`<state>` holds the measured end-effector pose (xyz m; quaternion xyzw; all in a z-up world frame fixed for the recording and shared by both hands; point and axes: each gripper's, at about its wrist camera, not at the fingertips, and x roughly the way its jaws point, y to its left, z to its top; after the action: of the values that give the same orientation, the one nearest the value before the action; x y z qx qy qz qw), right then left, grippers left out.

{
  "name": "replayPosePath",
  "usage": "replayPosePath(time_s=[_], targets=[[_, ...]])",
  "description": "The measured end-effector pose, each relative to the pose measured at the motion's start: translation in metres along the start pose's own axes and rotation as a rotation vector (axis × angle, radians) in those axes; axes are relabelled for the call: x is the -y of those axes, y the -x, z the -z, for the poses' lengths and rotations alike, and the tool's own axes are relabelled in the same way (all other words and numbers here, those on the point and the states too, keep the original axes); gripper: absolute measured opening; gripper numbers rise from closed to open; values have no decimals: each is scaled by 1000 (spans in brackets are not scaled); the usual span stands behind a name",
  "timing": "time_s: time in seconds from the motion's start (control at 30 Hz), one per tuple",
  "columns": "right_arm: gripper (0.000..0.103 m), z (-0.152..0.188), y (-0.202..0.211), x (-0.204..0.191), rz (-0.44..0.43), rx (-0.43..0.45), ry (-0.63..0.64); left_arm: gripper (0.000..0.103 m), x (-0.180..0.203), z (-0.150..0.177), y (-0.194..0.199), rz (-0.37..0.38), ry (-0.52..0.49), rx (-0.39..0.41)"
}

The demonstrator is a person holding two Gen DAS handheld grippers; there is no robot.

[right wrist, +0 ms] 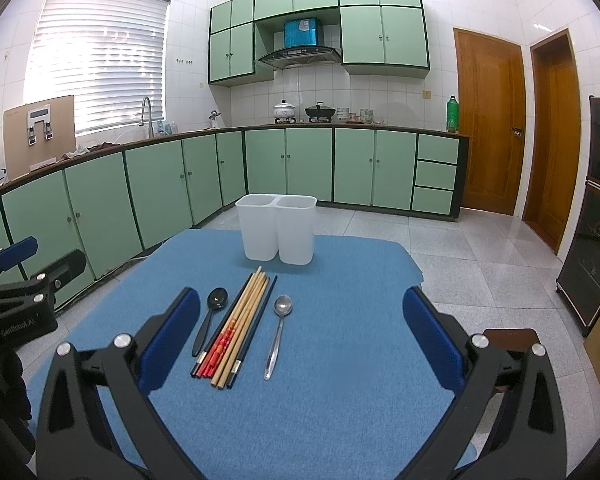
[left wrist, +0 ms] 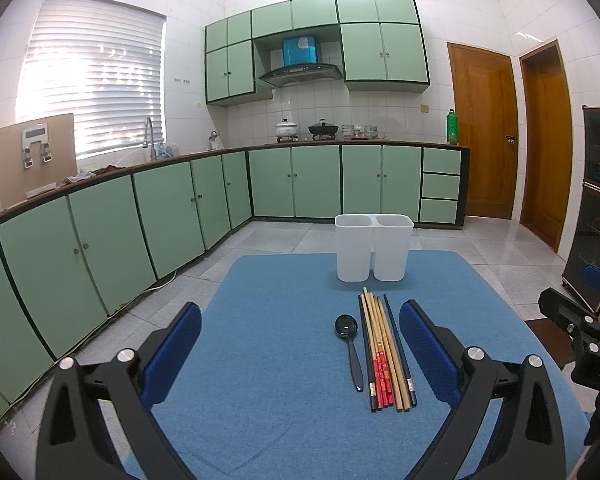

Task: Organize utensils

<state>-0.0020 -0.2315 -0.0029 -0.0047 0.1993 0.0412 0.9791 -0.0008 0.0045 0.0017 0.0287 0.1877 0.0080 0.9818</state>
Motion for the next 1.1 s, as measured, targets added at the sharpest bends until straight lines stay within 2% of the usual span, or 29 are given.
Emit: replayPosePath(time_s=[0.7,0.9,1.1], targets=[[98,10,-14,1,0,-23,-2,97,0,4,-14,-20,-7,-26],[98,10,-58,0,-12,-99,15,97,-12,8,-63,-57,-18,-125],[98,16,-130,-5,-34,-234,-3,97,-26,16,-129,-72,-16,-254]])
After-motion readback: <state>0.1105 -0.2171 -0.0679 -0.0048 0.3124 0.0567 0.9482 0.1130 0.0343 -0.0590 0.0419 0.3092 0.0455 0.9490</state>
